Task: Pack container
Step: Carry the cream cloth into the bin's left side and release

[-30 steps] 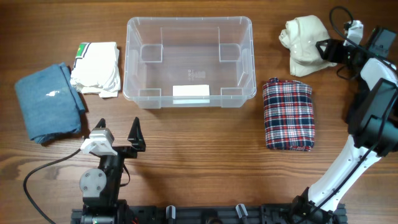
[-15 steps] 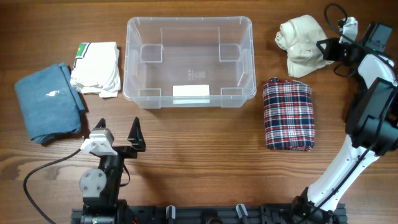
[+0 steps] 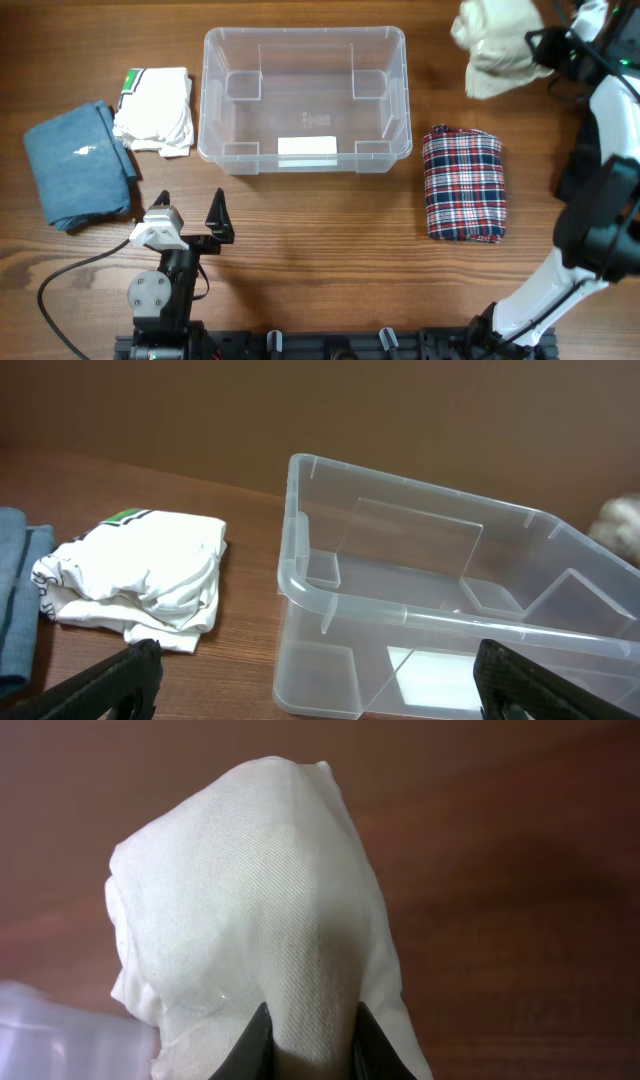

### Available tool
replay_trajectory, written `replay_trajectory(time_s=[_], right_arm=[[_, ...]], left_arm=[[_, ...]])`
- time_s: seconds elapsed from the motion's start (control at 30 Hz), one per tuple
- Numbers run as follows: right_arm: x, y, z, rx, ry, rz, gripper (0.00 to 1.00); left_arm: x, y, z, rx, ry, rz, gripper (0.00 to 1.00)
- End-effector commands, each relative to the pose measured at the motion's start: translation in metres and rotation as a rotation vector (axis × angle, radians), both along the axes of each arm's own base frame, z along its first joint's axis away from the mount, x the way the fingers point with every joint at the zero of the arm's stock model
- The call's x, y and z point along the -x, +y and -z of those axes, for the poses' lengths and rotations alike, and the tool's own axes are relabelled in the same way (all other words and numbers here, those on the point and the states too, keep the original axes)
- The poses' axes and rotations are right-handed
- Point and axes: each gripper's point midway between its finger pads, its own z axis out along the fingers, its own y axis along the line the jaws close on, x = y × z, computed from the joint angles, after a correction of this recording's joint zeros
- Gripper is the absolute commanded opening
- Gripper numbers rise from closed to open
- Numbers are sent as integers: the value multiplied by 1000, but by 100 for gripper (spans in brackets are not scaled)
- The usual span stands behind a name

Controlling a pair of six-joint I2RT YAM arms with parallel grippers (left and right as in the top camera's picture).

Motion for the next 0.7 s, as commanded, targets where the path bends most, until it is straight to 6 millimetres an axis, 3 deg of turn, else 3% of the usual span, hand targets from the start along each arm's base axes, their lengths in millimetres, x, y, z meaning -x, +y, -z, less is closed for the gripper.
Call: replay_trajectory(time_s=[0.0, 0.17, 0.3, 0.4, 0.53, 0.67], right_arm=[[15, 20, -91, -83, -136, 11, 4], [39, 59, -145, -190, -176, -15, 4], [56, 133, -176, -190, -209, -168, 4], [63, 195, -179, -200, -201, -289, 4], [70, 263, -171, -181, -160, -312, 4], [82, 308, -156, -136, -102, -250, 4]], left_arm=[[0, 3, 2, 8, 2, -14, 100], [0, 3, 2, 8, 2, -14, 100], [0, 3, 2, 8, 2, -14, 100], [0, 3, 2, 8, 2, -14, 100], [0, 3, 2, 8, 2, -14, 100], [0, 3, 2, 8, 2, -14, 100]])
